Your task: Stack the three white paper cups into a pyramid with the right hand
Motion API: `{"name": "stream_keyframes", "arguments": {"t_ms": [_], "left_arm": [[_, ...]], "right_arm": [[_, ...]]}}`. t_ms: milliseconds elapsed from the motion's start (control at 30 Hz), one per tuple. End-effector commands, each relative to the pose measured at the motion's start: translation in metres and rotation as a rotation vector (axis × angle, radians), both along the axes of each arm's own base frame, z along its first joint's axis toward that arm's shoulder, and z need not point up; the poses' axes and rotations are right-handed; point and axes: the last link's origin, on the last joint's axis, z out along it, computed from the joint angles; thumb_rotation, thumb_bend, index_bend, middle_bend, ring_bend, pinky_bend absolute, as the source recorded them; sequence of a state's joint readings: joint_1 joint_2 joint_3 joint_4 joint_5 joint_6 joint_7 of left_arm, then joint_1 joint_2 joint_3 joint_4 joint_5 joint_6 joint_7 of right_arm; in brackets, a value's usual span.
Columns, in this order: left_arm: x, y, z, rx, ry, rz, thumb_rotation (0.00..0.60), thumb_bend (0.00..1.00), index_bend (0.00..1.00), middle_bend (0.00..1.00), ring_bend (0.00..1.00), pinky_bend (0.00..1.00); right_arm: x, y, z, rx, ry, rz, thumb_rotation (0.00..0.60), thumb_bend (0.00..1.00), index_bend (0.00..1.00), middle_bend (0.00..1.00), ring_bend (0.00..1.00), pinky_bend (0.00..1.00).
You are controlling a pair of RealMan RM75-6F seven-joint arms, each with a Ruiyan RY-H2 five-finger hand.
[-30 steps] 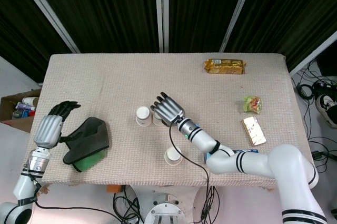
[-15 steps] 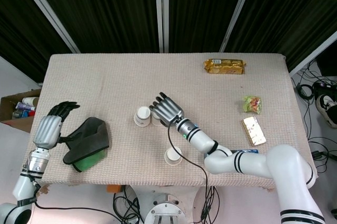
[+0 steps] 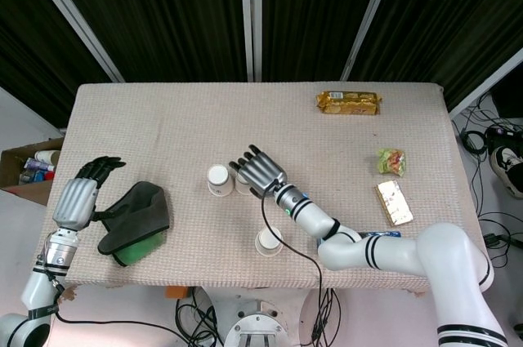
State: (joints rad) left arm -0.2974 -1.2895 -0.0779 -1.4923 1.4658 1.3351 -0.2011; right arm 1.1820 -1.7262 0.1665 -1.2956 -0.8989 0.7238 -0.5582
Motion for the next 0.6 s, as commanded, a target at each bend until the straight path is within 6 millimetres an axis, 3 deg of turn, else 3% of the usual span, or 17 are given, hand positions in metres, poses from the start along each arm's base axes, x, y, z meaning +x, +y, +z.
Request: {"name": "stream_keyframes", "arguments": {"t_ms": [33,233,400,500,600], "left_arm": [[0.0,0.0,0.0,0.0,0.0,0.0,0.6,0.16,0.21,0.17,0.11,0.16],[0.0,0.0,0.0,0.001,-0.001,-0.001,0.6,0.16,0.21,0.17,0.11,0.16],[0.001,0.001,0.001,0.004,0.0,-0.004,0.6,0.16,0.21,0.17,0.11,0.16],[0.0,0.001,0.005,0.012,0.002,-0.003,0.6,0.16,0.21,0.16,0.11,0.16],[0.0,0.001,0.008,0.018,0.006,-0.001,0.6,0.16,0.21,0.16,0.11,0.16]], "right_arm": [[0.0,0.001,0.0,0.006,-0.001,-0.004,0.6,0.3,0.14,0.27,0.16,0.13],[-0.001,0.002,0.004,0.012,0.008,-0.014,0.6,0.3,0.01,0.18,0.1,0.1],[-0.004,0.003,0.015,-0.001,0.008,-0.024,0.6,0.25,0.0,0.03,0.01,0.01],[-0.005,0.009,0.04,-0.042,-0.032,-0.006,0.6,0.23,0.0,0.0,0.0,0.0],[-0.01,0.024,0.074,-0.075,-0.084,0.032,0.6,0.21,0.0,0.04,0.0,0.0]]}}
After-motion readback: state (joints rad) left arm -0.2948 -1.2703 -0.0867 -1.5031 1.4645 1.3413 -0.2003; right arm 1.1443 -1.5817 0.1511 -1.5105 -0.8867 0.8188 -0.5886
